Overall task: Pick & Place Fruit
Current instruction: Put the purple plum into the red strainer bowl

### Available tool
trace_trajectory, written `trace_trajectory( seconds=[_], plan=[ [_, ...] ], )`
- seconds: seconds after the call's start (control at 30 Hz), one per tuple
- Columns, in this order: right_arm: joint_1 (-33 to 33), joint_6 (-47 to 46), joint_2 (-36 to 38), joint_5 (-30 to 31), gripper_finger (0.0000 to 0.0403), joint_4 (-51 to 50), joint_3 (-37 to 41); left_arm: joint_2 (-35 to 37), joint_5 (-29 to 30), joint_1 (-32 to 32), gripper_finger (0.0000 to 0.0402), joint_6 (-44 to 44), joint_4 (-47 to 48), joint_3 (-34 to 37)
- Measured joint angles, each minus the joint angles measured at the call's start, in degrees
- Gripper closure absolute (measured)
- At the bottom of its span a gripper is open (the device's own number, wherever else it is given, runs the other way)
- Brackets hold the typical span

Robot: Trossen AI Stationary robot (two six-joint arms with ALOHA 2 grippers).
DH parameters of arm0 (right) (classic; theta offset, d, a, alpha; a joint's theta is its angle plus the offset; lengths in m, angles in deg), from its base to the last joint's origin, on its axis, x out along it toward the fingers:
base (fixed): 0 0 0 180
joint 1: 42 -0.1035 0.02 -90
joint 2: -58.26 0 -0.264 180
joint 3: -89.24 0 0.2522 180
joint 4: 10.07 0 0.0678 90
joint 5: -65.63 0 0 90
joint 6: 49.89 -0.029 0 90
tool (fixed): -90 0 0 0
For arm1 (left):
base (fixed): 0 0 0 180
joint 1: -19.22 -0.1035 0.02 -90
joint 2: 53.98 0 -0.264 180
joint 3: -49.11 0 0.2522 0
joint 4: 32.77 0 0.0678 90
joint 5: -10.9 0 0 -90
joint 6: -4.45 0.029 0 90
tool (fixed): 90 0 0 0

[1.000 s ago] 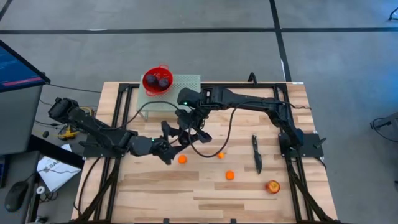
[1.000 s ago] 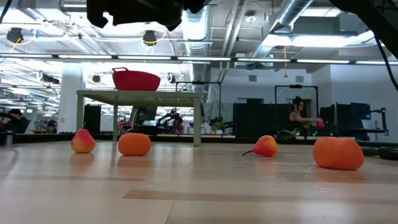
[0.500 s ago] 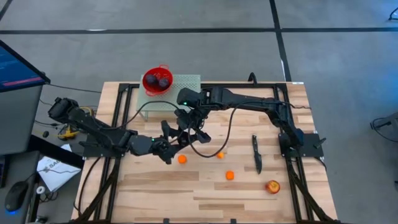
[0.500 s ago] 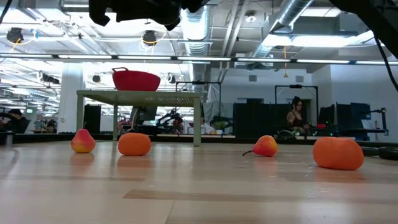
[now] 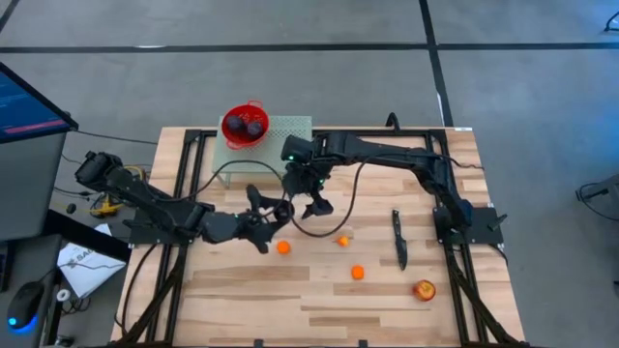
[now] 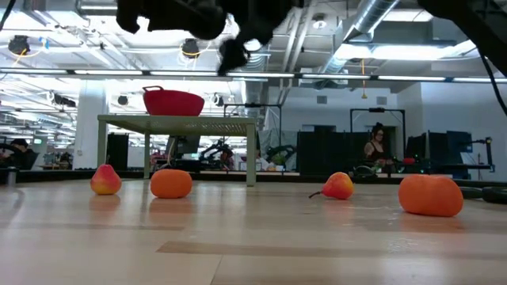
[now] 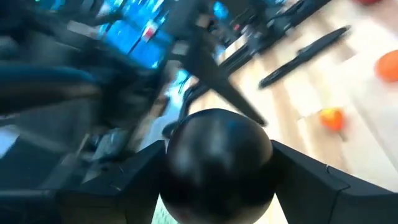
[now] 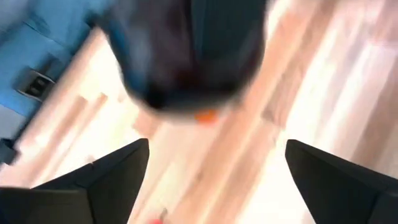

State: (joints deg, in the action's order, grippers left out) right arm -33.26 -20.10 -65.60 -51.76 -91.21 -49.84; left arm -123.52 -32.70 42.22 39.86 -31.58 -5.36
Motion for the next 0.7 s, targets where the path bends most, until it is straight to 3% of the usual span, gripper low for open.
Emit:
trace_trajectory(
  seconds=[0.17,0.53,0.7],
  plan=[
    [1.3,-0.7,0.4,2.2,0.0042,-0.1,5.4,0.0,5.9,-1.0,0.0139,-1.9,5.0,0.0],
    [1.2,-1.5,1.6,3.8,0.008,8.4,6.4,0.0,0.7,-1.9,0.014,-2.4,4.9,0.0],
    [1.5,-0.9,4.2,10.2,0.0083,5.3,6.5,0.0,0.7,-2.1,0.0134,-3.7,4.9,0.0]
  ],
)
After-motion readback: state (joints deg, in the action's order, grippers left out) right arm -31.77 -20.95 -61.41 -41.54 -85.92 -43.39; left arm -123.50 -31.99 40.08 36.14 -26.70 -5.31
